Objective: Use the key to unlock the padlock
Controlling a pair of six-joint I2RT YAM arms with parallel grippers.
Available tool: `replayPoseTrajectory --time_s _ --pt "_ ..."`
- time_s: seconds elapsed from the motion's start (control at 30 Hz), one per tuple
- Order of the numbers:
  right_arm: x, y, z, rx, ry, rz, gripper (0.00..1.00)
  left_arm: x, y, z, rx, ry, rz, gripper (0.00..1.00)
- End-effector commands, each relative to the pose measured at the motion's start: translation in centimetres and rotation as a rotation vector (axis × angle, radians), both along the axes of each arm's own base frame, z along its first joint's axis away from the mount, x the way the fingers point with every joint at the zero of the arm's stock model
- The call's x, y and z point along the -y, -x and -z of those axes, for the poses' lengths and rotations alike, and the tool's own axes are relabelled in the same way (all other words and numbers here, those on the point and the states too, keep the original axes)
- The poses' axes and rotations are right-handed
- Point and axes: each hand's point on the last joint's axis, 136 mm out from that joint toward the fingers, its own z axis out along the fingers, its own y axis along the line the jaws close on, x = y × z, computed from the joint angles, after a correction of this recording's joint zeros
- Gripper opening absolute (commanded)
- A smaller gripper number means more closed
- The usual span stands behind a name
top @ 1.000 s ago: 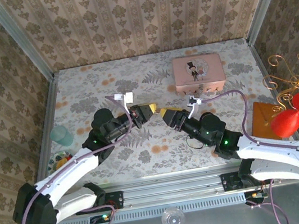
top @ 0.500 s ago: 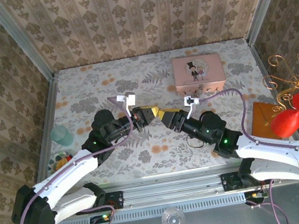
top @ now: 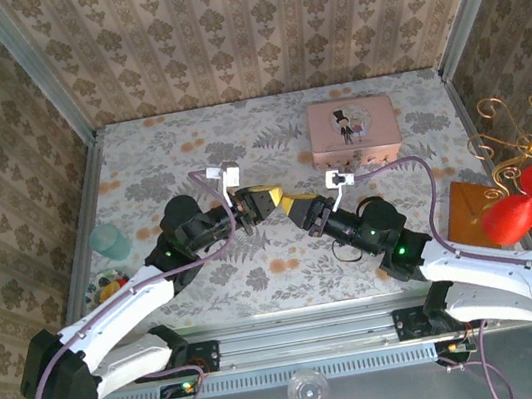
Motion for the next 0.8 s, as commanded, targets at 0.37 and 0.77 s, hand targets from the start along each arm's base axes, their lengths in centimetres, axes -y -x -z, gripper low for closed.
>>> replayPoseTrajectory --time_s 0.37,0.77 --pt "0.8 -0.2 -1.4 -0.008 -0.016 0.033 0.05 0.3 -0.1 -2.4 0.034 0.054 0.006 0.0" --pt "3.3 -0.8 -1.8 -0.117 0.32 0.18 0.0 -8.5 -6.8 3.1 -0.051 -0.242 -0.526 0.51"
